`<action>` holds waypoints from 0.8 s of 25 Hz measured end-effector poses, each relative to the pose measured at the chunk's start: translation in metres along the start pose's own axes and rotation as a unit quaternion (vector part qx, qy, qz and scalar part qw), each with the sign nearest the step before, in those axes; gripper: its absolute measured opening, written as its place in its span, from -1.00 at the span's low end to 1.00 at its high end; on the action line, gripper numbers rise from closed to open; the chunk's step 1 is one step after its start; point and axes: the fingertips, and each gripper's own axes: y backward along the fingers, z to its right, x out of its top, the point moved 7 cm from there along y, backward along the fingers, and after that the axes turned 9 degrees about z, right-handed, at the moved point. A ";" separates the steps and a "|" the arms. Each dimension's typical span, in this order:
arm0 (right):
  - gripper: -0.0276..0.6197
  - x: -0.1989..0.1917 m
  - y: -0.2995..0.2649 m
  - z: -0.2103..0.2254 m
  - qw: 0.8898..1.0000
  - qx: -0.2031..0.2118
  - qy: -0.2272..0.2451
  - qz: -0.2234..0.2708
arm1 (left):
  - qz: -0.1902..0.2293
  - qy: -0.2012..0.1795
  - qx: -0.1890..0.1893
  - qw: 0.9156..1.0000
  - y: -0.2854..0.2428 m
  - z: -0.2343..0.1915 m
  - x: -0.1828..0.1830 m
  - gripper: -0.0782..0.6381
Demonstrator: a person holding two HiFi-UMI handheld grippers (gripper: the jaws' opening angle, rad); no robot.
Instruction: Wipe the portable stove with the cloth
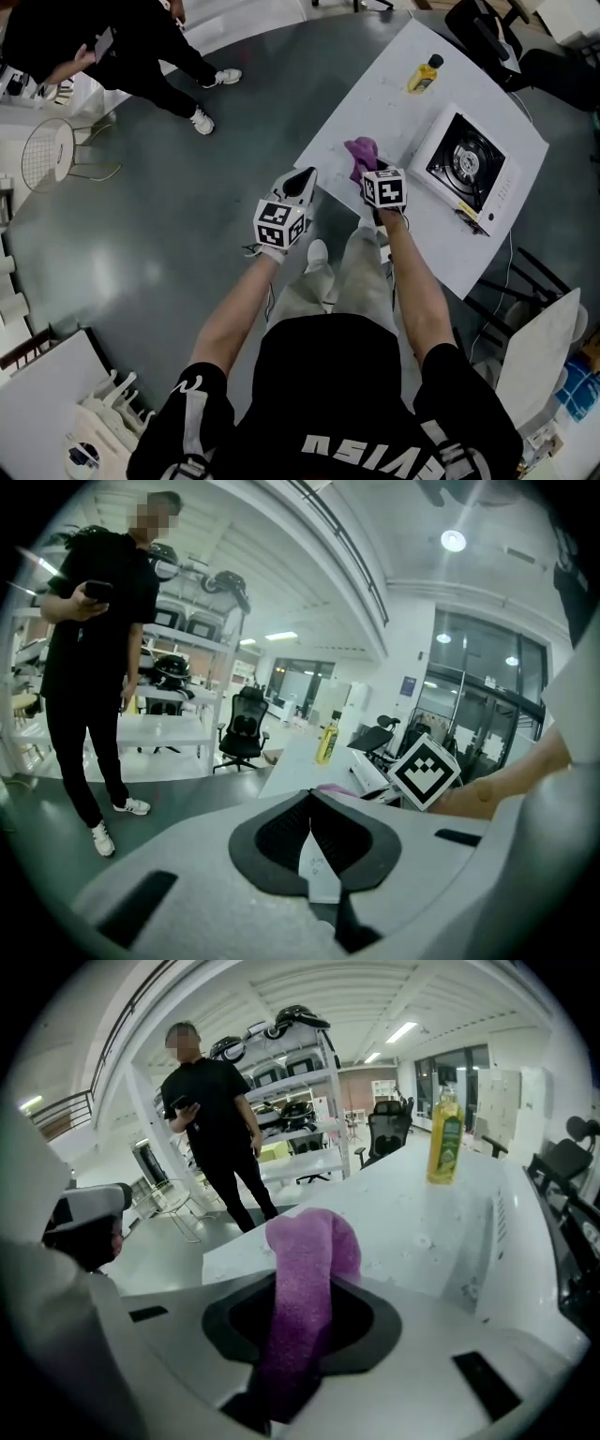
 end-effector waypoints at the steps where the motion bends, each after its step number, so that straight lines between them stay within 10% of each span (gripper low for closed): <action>1: -0.61 -0.002 -0.005 0.000 1.000 0.001 0.000 -0.006 | -0.001 0.002 0.004 1.000 -0.001 -0.002 -0.002 -0.76; 20: -0.30 0.010 0.039 -0.019 1.000 -0.011 0.001 0.023 | 0.028 -0.008 -0.001 1.000 0.033 0.008 0.025 -0.76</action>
